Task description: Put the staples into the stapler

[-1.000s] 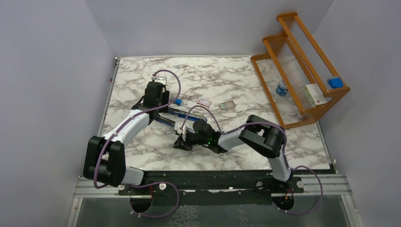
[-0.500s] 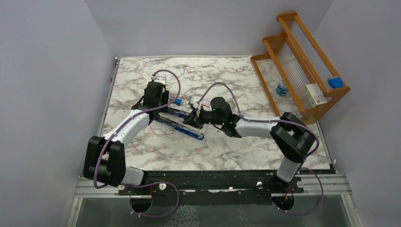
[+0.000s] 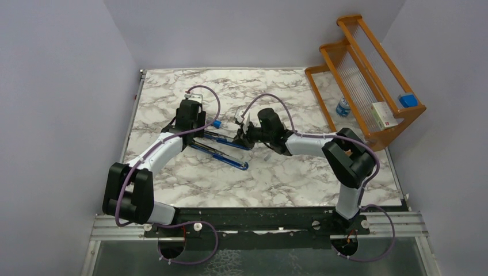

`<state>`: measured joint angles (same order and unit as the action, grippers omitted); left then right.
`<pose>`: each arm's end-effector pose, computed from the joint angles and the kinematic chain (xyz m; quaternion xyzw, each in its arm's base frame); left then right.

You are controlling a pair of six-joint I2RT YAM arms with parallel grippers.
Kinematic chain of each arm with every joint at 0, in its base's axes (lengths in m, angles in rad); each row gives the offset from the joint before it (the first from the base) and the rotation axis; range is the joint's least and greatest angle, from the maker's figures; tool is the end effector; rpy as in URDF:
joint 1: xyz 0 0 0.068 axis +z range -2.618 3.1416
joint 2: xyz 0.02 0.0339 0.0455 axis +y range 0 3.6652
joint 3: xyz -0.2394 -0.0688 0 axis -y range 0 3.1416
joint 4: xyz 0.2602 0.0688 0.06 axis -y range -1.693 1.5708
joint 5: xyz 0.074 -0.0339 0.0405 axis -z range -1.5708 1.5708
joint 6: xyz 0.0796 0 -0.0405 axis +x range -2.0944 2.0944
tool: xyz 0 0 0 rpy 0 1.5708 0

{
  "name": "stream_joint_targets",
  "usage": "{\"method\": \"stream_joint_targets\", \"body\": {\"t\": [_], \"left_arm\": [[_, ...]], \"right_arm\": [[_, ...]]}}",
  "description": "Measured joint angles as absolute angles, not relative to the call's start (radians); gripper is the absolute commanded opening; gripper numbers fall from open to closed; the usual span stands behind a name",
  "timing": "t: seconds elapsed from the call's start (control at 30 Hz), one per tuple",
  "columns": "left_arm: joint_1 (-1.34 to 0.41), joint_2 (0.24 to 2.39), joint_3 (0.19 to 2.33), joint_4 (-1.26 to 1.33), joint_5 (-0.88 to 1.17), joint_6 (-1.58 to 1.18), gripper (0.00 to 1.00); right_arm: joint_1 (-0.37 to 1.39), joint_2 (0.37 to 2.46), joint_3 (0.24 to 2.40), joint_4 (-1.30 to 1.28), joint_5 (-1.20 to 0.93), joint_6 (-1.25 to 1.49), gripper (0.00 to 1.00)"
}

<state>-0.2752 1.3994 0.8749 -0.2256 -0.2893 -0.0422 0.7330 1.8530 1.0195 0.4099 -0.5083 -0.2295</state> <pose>0.3376 -0.0717 0.1686 0.0484 0.9079 0.0681 0.4107 0.2987 0.3211 0.1321 -0.4973 0.6575 0.3354 0.4561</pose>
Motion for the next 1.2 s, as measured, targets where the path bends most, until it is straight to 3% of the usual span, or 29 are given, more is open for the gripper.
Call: {"method": "stream_joint_targets", "body": {"t": [0.43, 1.2], "left_arm": [[-0.275, 1.407, 0.875, -0.226, -0.289, -0.041, 0.61], [-0.275, 1.407, 0.875, -0.226, -0.289, -0.040, 0.61]], "right_arm": [[0.702, 1.959, 1.127, 0.350, -0.505, -0.245, 0.01], [0.685, 1.963, 1.128, 0.310, -0.484, -0.264, 0.01]]}}
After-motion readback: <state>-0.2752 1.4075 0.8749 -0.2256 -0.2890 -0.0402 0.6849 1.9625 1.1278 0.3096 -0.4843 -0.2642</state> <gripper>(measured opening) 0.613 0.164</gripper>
